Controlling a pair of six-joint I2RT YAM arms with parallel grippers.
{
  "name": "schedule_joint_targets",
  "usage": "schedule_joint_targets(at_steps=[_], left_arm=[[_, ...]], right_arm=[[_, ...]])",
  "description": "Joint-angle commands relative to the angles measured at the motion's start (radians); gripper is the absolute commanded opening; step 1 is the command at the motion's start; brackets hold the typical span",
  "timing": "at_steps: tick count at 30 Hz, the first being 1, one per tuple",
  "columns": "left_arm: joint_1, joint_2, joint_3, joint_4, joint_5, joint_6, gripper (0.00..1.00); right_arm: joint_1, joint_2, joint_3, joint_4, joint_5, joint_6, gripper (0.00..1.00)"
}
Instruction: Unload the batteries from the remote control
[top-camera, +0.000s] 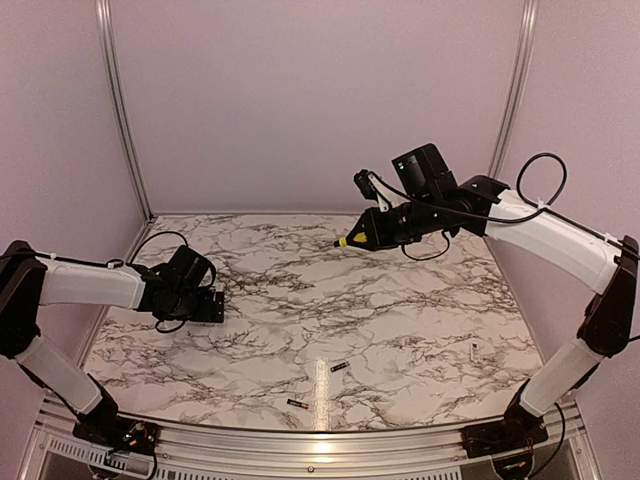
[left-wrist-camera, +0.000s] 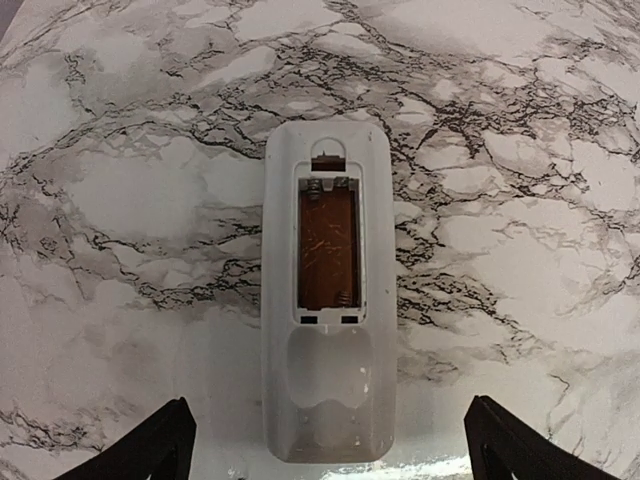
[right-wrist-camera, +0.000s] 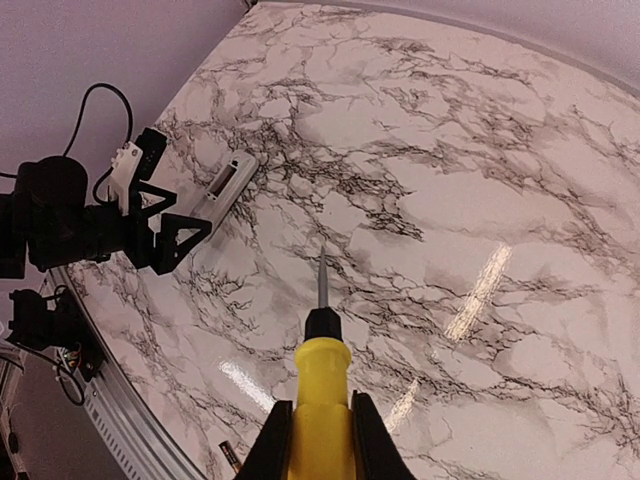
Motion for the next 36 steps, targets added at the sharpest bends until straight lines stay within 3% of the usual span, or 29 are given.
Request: schedule_joint_targets(at_steps=[1, 13, 22, 32, 36], left_arm=[[0.002, -0.086, 0.028, -0.052, -0.012, 0.043, 0.99], [-0.028, -0.293, 0.009, 0.142, 0.185, 0.304, 0.99], [-0.221, -0.262, 0.050, 0.230, 0.272, 0.542, 0.96], [-0.310, -0.248, 0.054, 0.293, 0.397, 0.860, 0.91], [-0.320, -0.211, 0.086, 0.291, 0.456, 0.960, 0.82]], right_arm=[[-0.015, -0.037, -0.007, -0.007, 0.002, -0.014, 0.00], [-0.018, -0.026, -0.026, -0.003, -0.049, -0.017, 0.00], [-0.017, 0.016, -0.017, -0.025, -0.115, -0.034, 0.00], [0.045, 0.120, 0.036, -0.092, -0.150, -0.068, 0.00], [0.074, 0.156, 0.071, -0.086, -0.203, -0.075, 0.00]])
